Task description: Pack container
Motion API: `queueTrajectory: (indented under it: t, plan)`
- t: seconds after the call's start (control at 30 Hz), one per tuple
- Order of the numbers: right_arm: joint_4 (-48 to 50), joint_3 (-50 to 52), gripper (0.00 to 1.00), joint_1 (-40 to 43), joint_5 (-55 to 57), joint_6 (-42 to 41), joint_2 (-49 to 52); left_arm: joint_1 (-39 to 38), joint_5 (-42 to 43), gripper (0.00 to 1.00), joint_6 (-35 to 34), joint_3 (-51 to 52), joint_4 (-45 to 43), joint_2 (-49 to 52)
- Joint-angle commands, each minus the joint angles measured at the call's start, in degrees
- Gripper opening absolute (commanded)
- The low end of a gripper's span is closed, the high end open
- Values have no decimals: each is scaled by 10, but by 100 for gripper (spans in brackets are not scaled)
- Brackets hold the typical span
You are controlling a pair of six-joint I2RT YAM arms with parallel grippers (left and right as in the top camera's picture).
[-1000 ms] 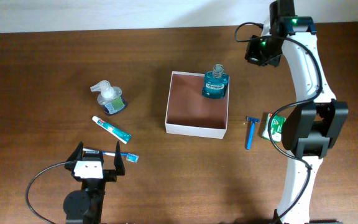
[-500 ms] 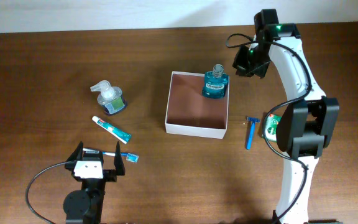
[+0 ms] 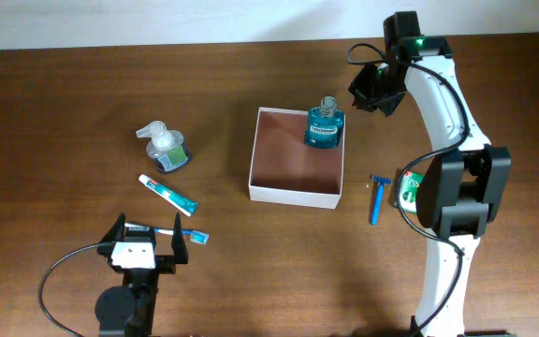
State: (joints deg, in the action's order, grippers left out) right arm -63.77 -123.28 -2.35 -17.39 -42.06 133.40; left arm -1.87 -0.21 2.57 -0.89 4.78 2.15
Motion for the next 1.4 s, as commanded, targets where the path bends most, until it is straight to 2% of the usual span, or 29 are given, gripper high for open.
queueTrajectory:
  t: [0.0, 0.33, 0.57, 0.7, 0.93, 1.23, 1.37]
  plan:
    - [2, 8, 4, -2, -9, -20, 2, -2, -1, 99, -3, 3, 0, -2]
    - [23, 68, 4, -3, -73, -39, 2, -2, -1, 99, -3, 3, 0, -2]
    - [70, 70, 4, -3, -173, -28, 2, -2, -1, 100, -3, 3, 0, -2]
    - [68, 70, 4, -3, -195, -23, 2, -2, -1, 99, -3, 3, 0, -2]
    - [35, 70, 4, -3, -195, -1, 2, -2, -1, 99, -3, 3, 0, -2]
    - [44, 70, 4, -3, -201, 28, 2, -2, -1, 99, -3, 3, 0, -2]
    - [71, 70, 4, 1, -151, 36, 2, -2, -1, 100, -3, 3, 0, -2]
